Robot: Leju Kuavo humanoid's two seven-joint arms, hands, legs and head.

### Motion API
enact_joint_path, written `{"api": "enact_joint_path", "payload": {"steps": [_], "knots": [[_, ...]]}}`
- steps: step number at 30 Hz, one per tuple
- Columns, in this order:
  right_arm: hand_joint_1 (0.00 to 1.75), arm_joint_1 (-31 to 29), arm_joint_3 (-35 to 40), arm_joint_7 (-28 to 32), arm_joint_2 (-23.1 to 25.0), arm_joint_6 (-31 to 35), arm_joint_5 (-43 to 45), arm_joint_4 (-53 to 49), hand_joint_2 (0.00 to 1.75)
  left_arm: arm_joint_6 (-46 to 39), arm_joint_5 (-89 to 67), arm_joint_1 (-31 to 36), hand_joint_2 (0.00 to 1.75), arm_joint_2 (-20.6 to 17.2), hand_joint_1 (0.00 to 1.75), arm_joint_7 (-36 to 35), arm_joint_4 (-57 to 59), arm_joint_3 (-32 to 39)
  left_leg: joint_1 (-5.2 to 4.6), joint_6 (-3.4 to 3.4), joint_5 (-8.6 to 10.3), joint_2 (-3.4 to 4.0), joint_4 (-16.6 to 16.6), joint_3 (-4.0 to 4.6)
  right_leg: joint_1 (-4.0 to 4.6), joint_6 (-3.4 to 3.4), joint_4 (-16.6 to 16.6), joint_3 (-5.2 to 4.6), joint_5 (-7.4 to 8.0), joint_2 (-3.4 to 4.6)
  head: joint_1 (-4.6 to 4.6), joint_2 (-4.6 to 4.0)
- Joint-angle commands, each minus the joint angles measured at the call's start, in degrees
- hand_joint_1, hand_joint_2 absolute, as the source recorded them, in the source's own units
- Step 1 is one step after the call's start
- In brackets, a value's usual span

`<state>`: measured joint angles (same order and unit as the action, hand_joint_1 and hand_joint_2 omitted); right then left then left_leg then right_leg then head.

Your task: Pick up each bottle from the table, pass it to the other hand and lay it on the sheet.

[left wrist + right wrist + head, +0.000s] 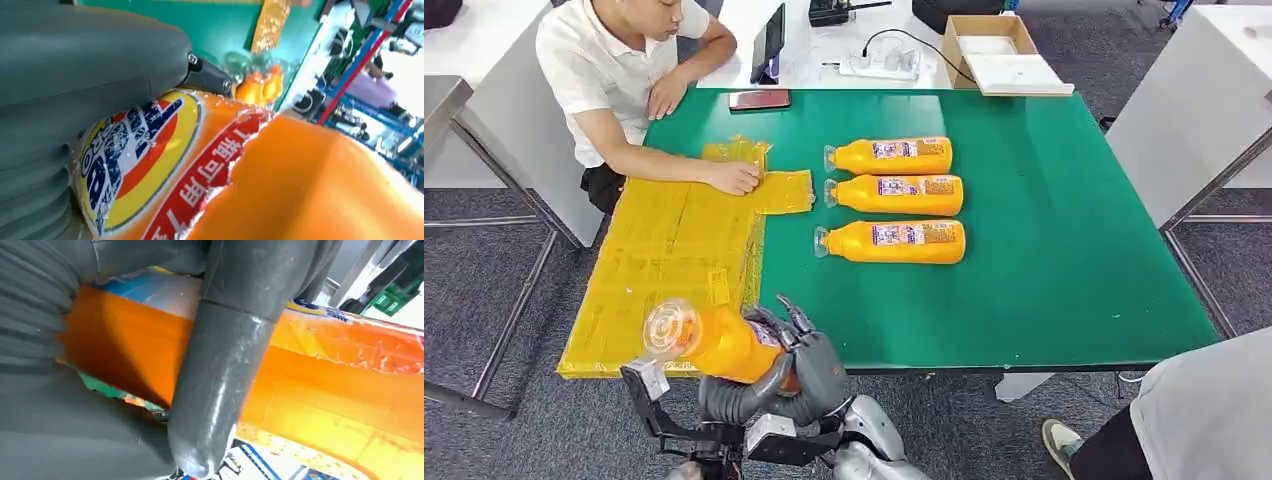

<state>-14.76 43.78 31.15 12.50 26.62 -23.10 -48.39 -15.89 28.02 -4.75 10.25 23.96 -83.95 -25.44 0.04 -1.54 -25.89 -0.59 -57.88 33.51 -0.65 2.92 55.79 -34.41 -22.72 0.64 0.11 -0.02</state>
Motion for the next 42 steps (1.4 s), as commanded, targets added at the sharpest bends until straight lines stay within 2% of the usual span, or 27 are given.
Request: {"api": "enact_joint_path", "payload": {"steps": [1, 2, 4, 7, 12, 13, 16, 18, 19, 21, 23, 25, 27, 32, 33, 34, 42], "knots": [[0.00, 2.75, 3.12, 7.80, 0.09, 7.21, 3.42, 0.27, 0.00, -3.80, 2.67, 5.66, 1.75, -0.68, 1.75, -0.54, 1.15, 6.71, 0.04, 0.10, -0.02, -0.10, 0.06, -0.16, 0.05, -0.12, -0.02, 0.18, -0.08, -0.18, 0.00, 0.02], [0.00, 3.60, 2.44, 8.71, -0.38, 8.53, 4.41, -1.19, 0.00, -4.34, 2.21, 5.34, 1.75, -0.99, 1.75, -0.37, 0.80, 7.04, 0.06, 0.09, -0.01, -0.10, 0.07, -0.15, 0.07, -0.11, -0.04, 0.18, -0.07, -0.19, 0.00, 0.02], [0.00, 6.51, 1.34, 8.85, -2.37, 13.38, 6.02, -7.55, 0.00, -11.31, -4.94, 5.36, 1.75, -2.62, 1.75, 0.99, 1.97, 6.40, 0.05, 0.11, -0.04, -0.08, 0.08, -0.22, 0.06, -0.13, -0.03, 0.23, -0.10, -0.19, 0.00, 0.02], [0.00, 13.72, -6.87, 8.85, -2.99, 13.38, 0.13, -21.02, 0.00, -21.14, -18.71, 6.85, 1.75, -3.72, 1.75, 5.49, 7.26, 6.70, 0.04, 0.07, -0.02, -0.14, 0.10, -0.18, 0.04, -0.09, -0.05, 0.22, -0.09, -0.22, -0.02, 0.02], [0.00, 13.72, -6.87, 8.85, -2.99, 13.38, 0.13, -21.02, 0.00, -21.14, -18.71, 6.85, 1.75, -3.72, 1.75, 5.49, 7.26, 6.70, 0.05, 0.09, -0.06, -0.18, 0.15, -0.27, 0.05, -0.12, -0.09, 0.28, -0.17, -0.32, 0.00, 0.02], [0.00, 15.74, -9.61, 8.85, -2.13, 13.38, -1.58, -24.42, 0.00, -24.09, -23.51, 7.39, 1.75, -3.91, 1.75, 5.09, 8.50, 7.36, 0.04, 0.06, -0.02, -0.22, 0.11, -0.15, 0.03, -0.07, -0.07, 0.20, -0.11, -0.29, 0.02, 0.00], [0.00, 18.75, -14.42, 8.85, -1.00, 13.38, -3.64, -28.69, 0.00, -24.11, -32.12, 7.83, 1.75, -3.70, 1.75, 3.62, 9.61, 11.88, 0.04, 0.08, -0.05, -0.09, 0.09, -0.14, 0.04, -0.10, -0.04, 0.15, -0.11, -0.19, 0.02, 0.02], [0.00, 19.49, -16.19, 8.85, -0.59, 13.38, -2.39, -28.49, 0.00, -24.11, -43.34, 8.94, 1.75, -2.62, 1.75, 2.47, 11.63, 17.16, 0.03, 0.11, -0.04, -0.16, 0.10, -0.16, 0.04, -0.13, -0.03, 0.17, -0.14, -0.29, 0.02, 0.00], [0.00, 19.27, -16.26, 8.85, -0.64, 13.38, -0.07, -27.71, 0.00, -24.11, -54.32, 10.56, 1.75, -1.47, 1.75, 0.28, 14.12, 21.17, 0.06, 0.14, -0.06, -0.23, 0.13, -0.27, 0.07, -0.17, -0.04, 0.29, -0.19, -0.36, 0.02, 0.02], [0.00, 19.05, -15.97, 8.85, -0.75, 13.38, 1.12, -27.12, 0.00, -24.11, -64.89, 14.26, 1.75, -3.34, 1.75, -4.89, 19.90, 21.65, 0.03, 0.09, 0.01, -0.12, 0.12, -0.12, 0.04, -0.11, -0.06, 0.12, -0.05, -0.18, 0.02, 0.02], [0.00, 18.34, -14.28, 8.85, -1.43, 13.38, 3.89, -25.76, 0.00, -23.35, -74.11, 19.94, 1.75, -6.84, 1.75, -12.02, 28.84, 18.66, 0.02, 0.08, 0.03, -0.12, 0.11, -0.09, 0.03, -0.09, -0.05, 0.08, -0.04, -0.18, 0.02, 0.02], [0.00, 17.81, -12.94, 8.85, -1.76, 13.38, 5.69, -24.83, 0.00, -21.52, -77.35, 24.50, 1.75, -8.34, 1.75, -15.95, 35.51, 17.87, 0.04, 0.09, 0.06, -0.14, 0.12, -0.12, 0.04, -0.10, -0.06, 0.11, -0.02, -0.21, 0.04, 0.02], [0.00, 17.58, -12.93, 8.85, -1.70, 13.38, 5.76, -24.61, 0.00, -21.31, -77.28, 25.67, 1.75, -8.56, 1.75, -15.88, 37.01, 17.97, 0.06, 0.20, 0.12, -0.10, 0.13, -0.15, 0.06, -0.20, -0.06, 0.13, 0.03, -0.22, 0.02, 0.00], [0.00, 15.99, -10.60, 8.85, -1.80, 13.38, 9.08, -23.64, 0.00, -14.76, -82.72, 38.19, 1.75, -10.60, 1.75, -24.46, 55.73, 16.85, 0.09, 0.25, 0.18, -0.12, 0.07, -0.10, 0.08, -0.29, 0.00, 0.06, 0.08, -0.28, 0.02, 0.02], [0.00, 15.99, -10.60, 8.85, -1.80, 13.38, 9.08, -23.64, 0.00, -14.76, -82.72, 38.19, 1.75, -10.60, 1.75, -24.46, 55.73, 16.85, 0.11, 0.27, 0.19, -0.20, 0.08, -0.14, 0.11, -0.32, 0.01, 0.13, 0.04, -0.38, 0.02, 0.02], [0.00, 15.78, -10.52, 8.85, -1.65, 13.38, 9.08, -23.56, 0.00, -13.81, -84.61, 40.87, 1.75, -11.17, 1.75, -26.43, 59.64, 16.13, 0.11, 0.27, 0.23, -0.13, 0.04, -0.07, 0.10, -0.29, 0.03, 0.06, 0.08, -0.26, 0.02, 0.00], [0.00, 15.67, -10.41, 8.85, -1.66, 13.38, 9.23, -23.26, 0.00, -9.63, -86.68, 42.36, 1.75, -11.26, 1.75, -28.54, 62.60, 14.66, 0.08, 0.31, 0.17, 0.10, 0.09, -0.24, 0.08, -0.32, 0.08, 0.15, 0.09, -0.05, 0.02, 0.02]]}}
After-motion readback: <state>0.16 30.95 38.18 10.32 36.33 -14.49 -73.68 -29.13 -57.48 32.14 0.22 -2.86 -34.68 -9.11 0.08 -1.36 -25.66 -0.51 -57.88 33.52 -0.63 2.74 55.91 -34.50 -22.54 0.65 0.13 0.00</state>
